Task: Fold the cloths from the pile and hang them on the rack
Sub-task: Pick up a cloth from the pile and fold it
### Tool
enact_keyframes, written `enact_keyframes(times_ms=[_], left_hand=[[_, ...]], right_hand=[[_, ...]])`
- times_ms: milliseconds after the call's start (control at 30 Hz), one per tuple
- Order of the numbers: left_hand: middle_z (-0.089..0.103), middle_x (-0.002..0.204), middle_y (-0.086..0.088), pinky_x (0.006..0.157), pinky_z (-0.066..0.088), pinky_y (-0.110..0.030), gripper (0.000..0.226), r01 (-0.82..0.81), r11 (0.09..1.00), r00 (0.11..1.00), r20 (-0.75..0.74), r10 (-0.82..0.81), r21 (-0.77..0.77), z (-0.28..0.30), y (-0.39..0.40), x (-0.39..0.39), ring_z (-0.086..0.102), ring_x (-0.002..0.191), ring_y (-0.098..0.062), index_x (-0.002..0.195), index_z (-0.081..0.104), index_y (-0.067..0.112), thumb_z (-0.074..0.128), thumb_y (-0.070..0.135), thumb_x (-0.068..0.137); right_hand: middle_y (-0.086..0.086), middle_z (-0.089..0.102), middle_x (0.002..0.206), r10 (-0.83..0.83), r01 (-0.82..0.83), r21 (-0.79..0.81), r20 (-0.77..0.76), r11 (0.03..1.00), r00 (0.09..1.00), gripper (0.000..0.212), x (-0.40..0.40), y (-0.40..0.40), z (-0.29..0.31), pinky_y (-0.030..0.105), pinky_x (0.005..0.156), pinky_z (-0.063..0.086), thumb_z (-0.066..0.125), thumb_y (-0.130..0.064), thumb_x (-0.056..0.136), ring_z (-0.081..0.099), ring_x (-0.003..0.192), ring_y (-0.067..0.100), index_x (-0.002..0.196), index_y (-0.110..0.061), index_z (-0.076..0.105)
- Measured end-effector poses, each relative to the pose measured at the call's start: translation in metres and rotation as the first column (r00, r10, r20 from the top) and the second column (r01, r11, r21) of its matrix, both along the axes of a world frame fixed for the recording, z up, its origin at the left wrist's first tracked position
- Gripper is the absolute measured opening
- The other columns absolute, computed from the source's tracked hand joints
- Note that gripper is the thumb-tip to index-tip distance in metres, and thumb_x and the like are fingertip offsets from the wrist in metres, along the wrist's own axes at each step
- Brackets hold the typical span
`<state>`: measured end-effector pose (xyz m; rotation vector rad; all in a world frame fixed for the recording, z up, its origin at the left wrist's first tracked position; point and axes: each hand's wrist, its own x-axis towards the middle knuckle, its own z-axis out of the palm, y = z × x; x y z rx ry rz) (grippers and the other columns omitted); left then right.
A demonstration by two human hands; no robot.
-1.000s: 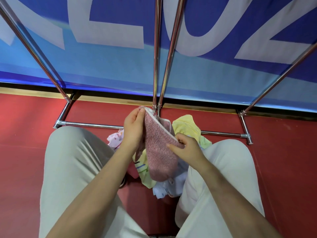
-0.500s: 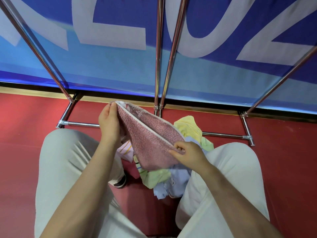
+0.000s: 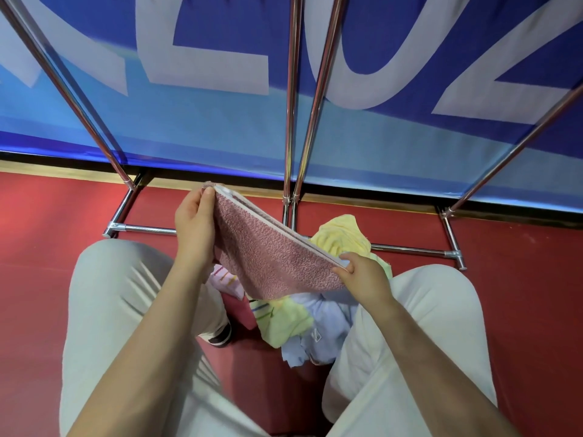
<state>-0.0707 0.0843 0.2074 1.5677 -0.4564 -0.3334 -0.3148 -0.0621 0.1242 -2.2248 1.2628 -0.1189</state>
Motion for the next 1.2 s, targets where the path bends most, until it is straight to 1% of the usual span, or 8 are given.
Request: enact_keyframes(times_ms=[100, 267, 467, 600, 700, 933, 1033, 1200], left_hand=[[0.059, 0.083, 0.002, 0.07, 0.039, -0.026, 0.023, 0.091, 0.996, 0.995, 0.046, -0.091, -0.004, 0.005, 0.003, -0.004, 0.049, 0.08, -0.009, 0.09, 0.065, 0.013, 0.046, 0.021, 0.099], [0.055, 0.075, 0.009, 0.067, 0.037, -0.028, 0.024, 0.12, 0.993, 0.989, 0.094, -0.118, -0.009, 0.011, 0.008, 0.002, 0.047, 0.074, -0.007, 0.081, 0.062, 0.027, 0.044, 0.027, 0.097], [0.053, 0.077, 0.01, 0.068, 0.038, -0.022, 0.028, 0.035, 0.999, 0.996, 0.079, -0.035, 0.006, 0.003, 0.003, 0.007, 0.047, 0.069, 0.003, 0.081, 0.055, 0.026, 0.039, 0.022, 0.103], [0.057, 0.084, 0.011, 0.076, 0.039, -0.024, 0.023, -0.04, 0.999, 0.998, 0.045, 0.039, 0.025, -0.004, -0.005, 0.016, 0.05, 0.079, 0.0, 0.091, 0.059, 0.02, 0.039, 0.024, 0.103], [0.06, 0.099, 0.003, 0.083, 0.04, -0.026, 0.028, -0.031, 0.999, 0.999, -0.019, 0.032, 0.016, -0.005, -0.015, 0.011, 0.051, 0.093, -0.008, 0.109, 0.062, 0.008, 0.04, 0.025, 0.103], [0.058, 0.102, -0.003, 0.093, 0.039, -0.035, 0.032, -0.014, 0.999, 0.975, -0.222, 0.007, -0.029, -0.014, -0.034, 0.011, 0.05, 0.098, -0.016, 0.111, 0.063, 0.006, 0.043, 0.027, 0.098], [0.059, 0.091, 0.003, 0.084, 0.04, -0.028, 0.022, 0.061, 0.998, 0.987, -0.148, -0.057, 0.027, -0.003, -0.04, 0.004, 0.05, 0.091, -0.012, 0.09, 0.061, 0.02, 0.042, 0.023, 0.1], [0.059, 0.094, -0.001, 0.081, 0.039, -0.029, 0.02, 0.085, 0.987, 0.996, 0.01, -0.087, 0.134, -0.001, -0.047, 0.008, 0.05, 0.09, -0.012, 0.095, 0.06, 0.015, 0.043, 0.022, 0.101]], right_hand=[[-0.005, 0.048, 0.064, -0.073, 0.074, -0.038, 0.022, 0.997, 0.997, 0.022, -0.003, 0.0, 0.003, 0.029, 0.059, 0.025, 0.066, -0.027, 0.089, 0.048, 0.069, 0.018, 0.068, -0.022, 0.058], [-0.001, 0.048, 0.092, -0.263, 0.292, -0.092, 0.243, 0.952, 0.934, 0.01, -0.006, -0.01, 0.006, 0.025, 0.069, 0.028, 0.072, -0.023, 0.083, 0.038, 0.094, 0.013, 0.081, -0.014, 0.069], [-0.003, 0.056, 0.074, -0.322, 0.211, 0.336, 0.319, 0.918, 0.891, 0.007, -0.002, -0.016, 0.024, 0.019, 0.056, 0.035, 0.062, -0.015, 0.091, 0.051, 0.072, 0.015, 0.087, -0.009, 0.063], [0.005, 0.056, 0.073, -0.552, 0.228, 0.532, 0.595, 0.815, 0.585, 0.012, -0.008, -0.039, 0.063, 0.022, 0.061, 0.041, 0.063, -0.006, 0.088, 0.053, 0.067, 0.011, 0.083, 0.004, 0.059], [0.0, 0.057, 0.072, -0.58, 0.169, 0.569, 0.694, 0.805, 0.428, 0.018, -0.009, -0.058, 0.088, 0.023, 0.064, 0.042, 0.063, -0.003, 0.087, 0.055, 0.066, 0.007, 0.073, -0.013, 0.057], [-0.003, 0.055, 0.071, -0.407, 0.252, 0.322, 0.768, 0.913, 0.494, 0.02, -0.012, -0.071, 0.108, 0.019, 0.062, 0.04, 0.068, -0.009, 0.085, 0.049, 0.066, 0.006, 0.073, -0.019, 0.056], [0.002, 0.052, 0.072, -0.494, 0.264, 0.419, 0.775, 0.869, 0.394, 0.019, -0.017, -0.072, 0.098, 0.025, 0.06, 0.037, 0.068, -0.011, 0.084, 0.047, 0.069, 0.012, 0.074, -0.017, 0.054], [0.006, 0.053, 0.074, -0.568, 0.283, 0.493, 0.741, 0.823, 0.358, 0.016, -0.028, -0.065, 0.078, 0.021, 0.058, 0.04, 0.067, -0.009, 0.086, 0.05, 0.067, 0.01, 0.076, -0.013, 0.055]])
